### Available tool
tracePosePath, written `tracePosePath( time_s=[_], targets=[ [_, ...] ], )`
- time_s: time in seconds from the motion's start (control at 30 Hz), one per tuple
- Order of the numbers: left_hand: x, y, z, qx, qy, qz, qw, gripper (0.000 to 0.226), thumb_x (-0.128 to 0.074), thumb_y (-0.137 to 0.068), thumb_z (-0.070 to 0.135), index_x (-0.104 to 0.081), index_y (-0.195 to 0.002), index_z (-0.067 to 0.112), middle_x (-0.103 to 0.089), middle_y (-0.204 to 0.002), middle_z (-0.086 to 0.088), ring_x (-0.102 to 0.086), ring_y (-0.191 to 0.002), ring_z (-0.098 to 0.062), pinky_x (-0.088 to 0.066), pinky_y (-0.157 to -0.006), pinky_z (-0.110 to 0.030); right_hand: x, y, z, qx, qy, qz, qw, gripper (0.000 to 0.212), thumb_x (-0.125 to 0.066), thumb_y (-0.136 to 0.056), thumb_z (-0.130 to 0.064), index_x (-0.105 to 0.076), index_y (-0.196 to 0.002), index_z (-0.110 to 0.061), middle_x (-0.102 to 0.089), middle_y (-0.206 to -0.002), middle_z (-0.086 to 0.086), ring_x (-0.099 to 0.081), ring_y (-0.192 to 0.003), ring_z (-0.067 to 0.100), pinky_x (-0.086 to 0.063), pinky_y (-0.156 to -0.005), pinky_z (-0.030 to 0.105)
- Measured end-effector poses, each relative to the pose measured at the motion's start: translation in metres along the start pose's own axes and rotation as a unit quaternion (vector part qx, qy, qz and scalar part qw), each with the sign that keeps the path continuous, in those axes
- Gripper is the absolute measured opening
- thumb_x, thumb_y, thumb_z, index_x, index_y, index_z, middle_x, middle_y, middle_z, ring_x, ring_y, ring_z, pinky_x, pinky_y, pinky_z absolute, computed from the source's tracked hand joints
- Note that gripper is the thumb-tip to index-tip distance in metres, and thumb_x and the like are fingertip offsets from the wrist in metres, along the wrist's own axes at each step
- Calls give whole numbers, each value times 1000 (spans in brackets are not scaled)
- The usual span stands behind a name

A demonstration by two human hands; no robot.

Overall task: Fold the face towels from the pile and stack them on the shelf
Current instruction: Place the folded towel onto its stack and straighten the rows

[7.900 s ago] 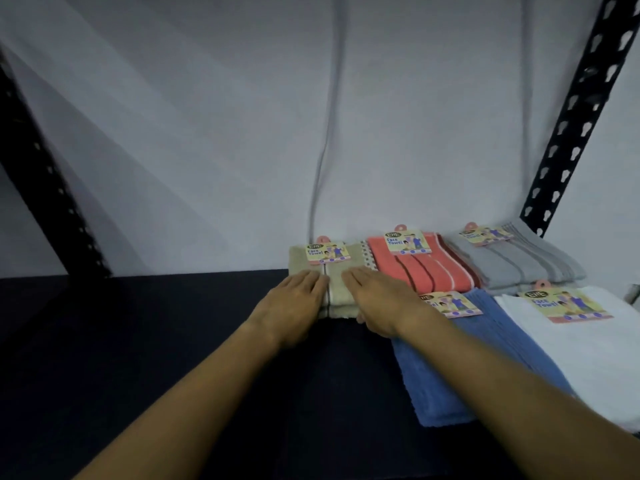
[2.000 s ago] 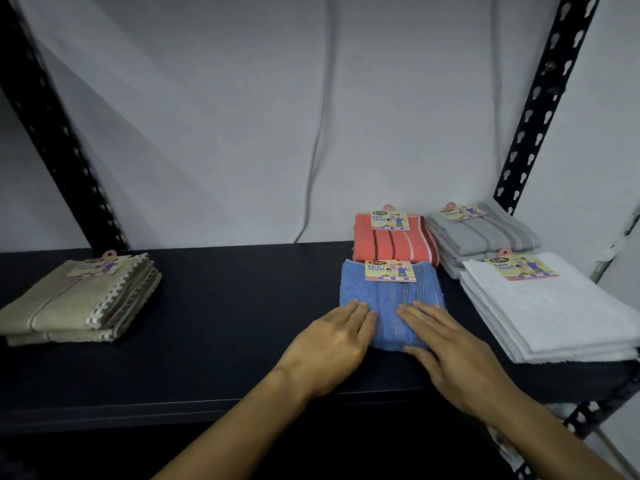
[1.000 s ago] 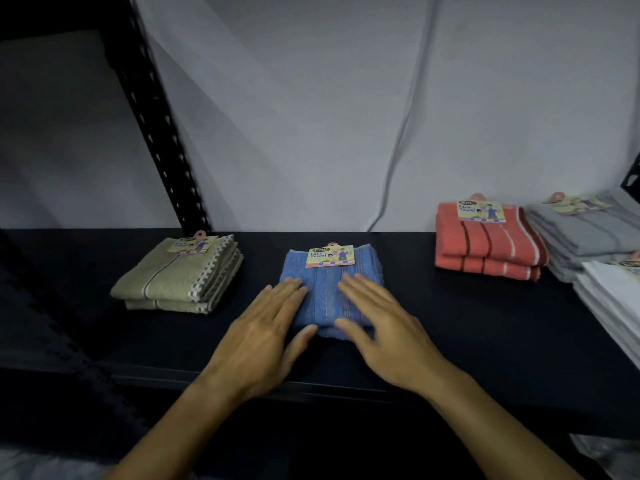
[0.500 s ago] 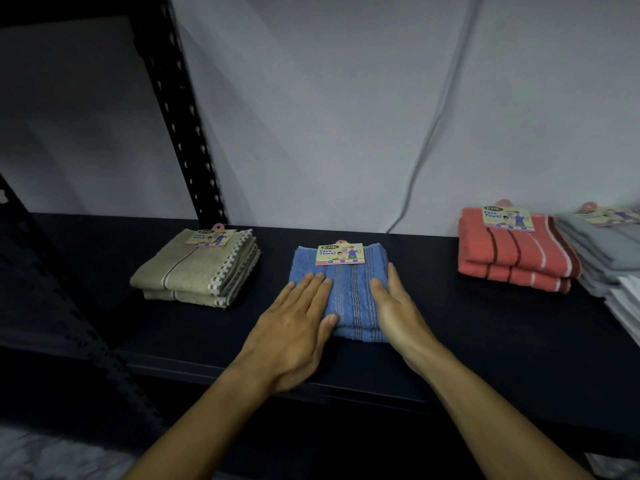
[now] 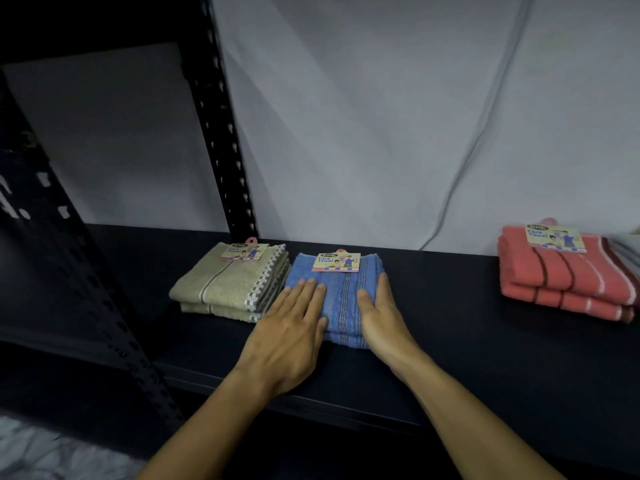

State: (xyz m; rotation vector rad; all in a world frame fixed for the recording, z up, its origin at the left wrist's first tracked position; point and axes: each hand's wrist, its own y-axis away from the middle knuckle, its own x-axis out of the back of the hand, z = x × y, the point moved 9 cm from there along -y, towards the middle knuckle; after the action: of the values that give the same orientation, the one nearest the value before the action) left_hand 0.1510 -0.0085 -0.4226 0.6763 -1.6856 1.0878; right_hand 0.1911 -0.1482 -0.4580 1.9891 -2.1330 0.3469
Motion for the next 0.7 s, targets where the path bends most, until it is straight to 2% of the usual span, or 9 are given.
tracePosePath(
  time_s=[0.07, 0.13, 0.4, 0.5, 0.63, 0.7],
  targets=[
    [-3, 0, -6, -2, -13, 0, 1000, 59, -15, -105, 37, -30, -152, 6, -33, -156, -14, -29, -146, -24, -25, -119, -44, -6, -3, -1, -4, 4, -2, 1000, 64, -30, -103, -37, 4, -155, -23, -5, -162, -5, -13, -147, 13, -17, -120, 41],
    [-3, -2, -10, -4, -15, 4, 1000, 58, -17, -105, 36, -34, -151, 5, -38, -154, -15, -34, -144, -25, -30, -117, -45, -10, -6, -3, 1, 3, -3, 1000, 64, -31, -103, -37, 4, -155, -23, -6, -162, -4, -14, -147, 13, -17, -120, 41],
    [-2, -5, -18, -9, -9, -3, 1000, 60, -15, -103, 37, -28, -153, 5, -30, -158, -15, -28, -147, -24, -12, -120, -35, -20, -11, -6, -2, 5, -5, 1000, 65, -30, -104, -36, 8, -154, -21, 1, -162, -4, -7, -148, 12, -13, -121, 39],
    [-3, -5, -20, -10, 4, -19, 1000, 64, -8, -101, 40, -19, -156, 7, -20, -161, -12, -19, -150, -22, -5, -121, -32, -22, -12, -6, -4, 8, -7, 1000, 65, -30, -104, -36, 8, -154, -20, 0, -163, -3, -8, -148, 12, -14, -121, 39],
    [-1, -5, -22, -4, -9, -8, 1000, 60, -18, -103, 37, -36, -150, 5, -40, -153, -15, -37, -143, -25, -21, -118, -37, -22, -13, -7, -5, 4, -8, 1000, 65, -31, -104, -36, 7, -155, -21, 1, -162, -5, -7, -148, 12, -13, -121, 39],
    [-2, -5, -22, -4, 0, -10, 1000, 60, -17, -103, 38, -34, -151, 5, -37, -154, -15, -35, -144, -24, -20, -119, -37, -22, -13, -7, -9, 1, -9, 1000, 65, -31, -104, -37, 6, -155, -22, 0, -162, -5, -9, -148, 12, -15, -121, 40]
  ],
)
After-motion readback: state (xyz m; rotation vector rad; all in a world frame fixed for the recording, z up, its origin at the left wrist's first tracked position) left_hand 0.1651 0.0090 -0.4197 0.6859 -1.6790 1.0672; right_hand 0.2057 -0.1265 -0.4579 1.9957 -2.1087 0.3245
